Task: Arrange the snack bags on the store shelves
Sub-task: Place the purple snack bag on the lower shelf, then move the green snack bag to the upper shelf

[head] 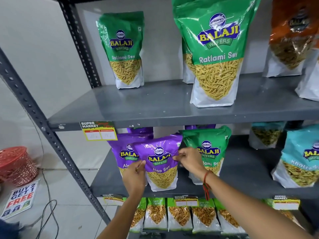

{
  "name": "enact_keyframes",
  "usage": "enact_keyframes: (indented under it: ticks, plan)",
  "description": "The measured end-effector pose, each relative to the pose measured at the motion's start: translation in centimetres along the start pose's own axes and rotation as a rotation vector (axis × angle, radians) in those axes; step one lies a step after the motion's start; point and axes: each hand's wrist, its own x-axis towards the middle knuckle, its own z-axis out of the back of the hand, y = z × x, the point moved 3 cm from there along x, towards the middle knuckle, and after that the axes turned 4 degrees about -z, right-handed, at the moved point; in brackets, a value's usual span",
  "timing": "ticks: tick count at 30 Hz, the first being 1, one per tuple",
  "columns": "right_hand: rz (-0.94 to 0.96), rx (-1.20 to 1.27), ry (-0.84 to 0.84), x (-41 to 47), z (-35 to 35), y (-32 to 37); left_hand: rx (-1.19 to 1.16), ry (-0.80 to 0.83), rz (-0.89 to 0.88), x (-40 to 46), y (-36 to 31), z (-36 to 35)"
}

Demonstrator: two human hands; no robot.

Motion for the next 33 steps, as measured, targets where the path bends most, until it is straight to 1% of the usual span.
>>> enact_keyframes:
  ticks: [3,7,9,11,13,15,18,20,22,23,24,25,27,28,30,33]
  plan:
    - [0.031,0.002,-0.028,-0.1,-1.0,-1.0,0.017,0.009,0.009,0.1,1.3,-0.7]
    - [0.033,0.052,-0.056,0.0,-1.4,-1.5,-0.014,0.010,0.026,-0.2,1.1,-0.7]
    - [0.032,0.092,-0.061,-0.2,-1.3,-1.8,-0.096,-0.029,0.088,-0.6,0.8,-0.2]
    - [0.035,0.121,-0.077,-0.7,-0.9,-2.1,-0.217,-0.103,0.130,-1.5,0.0,0.1]
    - [0.052,0.114,-0.122,-1.2,-0.1,-2.6,-0.312,-0.110,0.107,-2.9,-1.4,-0.3]
    - [0.079,0.097,-0.194,-1.9,1.1,-3.1,-0.358,0.001,0.060,-4.7,-2.9,-1.8]
    - [0.076,0.174,-0.351,-3.2,3.6,-4.3,-0.342,0.254,-0.024,-6.8,-4.8,-5.5]
    - [0.060,0.228,-0.518,-3.9,5.8,-5.5,-0.242,0.393,-0.071,-7.6,-5.6,-8.1]
    - [0.029,0.237,-0.678,-4.5,7.9,-6.9,-0.140,0.483,-0.101,-8.0,-6.1,-10.2]
    - [-0.002,0.233,-0.720,-4.5,8.8,-7.8,-0.088,0.517,-0.107,-8.0,-6.4,-11.2]
    - [-0.045,0.220,-0.728,-4.5,9.5,-8.8,-0.035,0.538,-0.110,-8.0,-6.6,-12.1]
    - [-0.106,0.200,-0.697,-4.1,9.9,-10.1,-0.003,0.539,-0.116,-7.9,-6.8,-12.9]
    - [-0.219,0.174,-0.540,-3.2,10.2,-12.4,0.010,0.484,-0.113,-7.5,-7.1,-13.9]
    - [-0.246,0.174,-0.449,-2.6,10.0,-13.2,0.004,0.439,-0.108,-7.2,-7.2,-14.2]
    - [-0.228,0.198,-0.342,-1.7,9.8,-14.0,-0.014,0.373,-0.105,-6.8,-7.1,-15.0]
    - [-0.177,0.221,-0.354,-0.6,9.6,-14.3,-0.050,0.346,-0.075,-6.3,-6.6,-15.9]
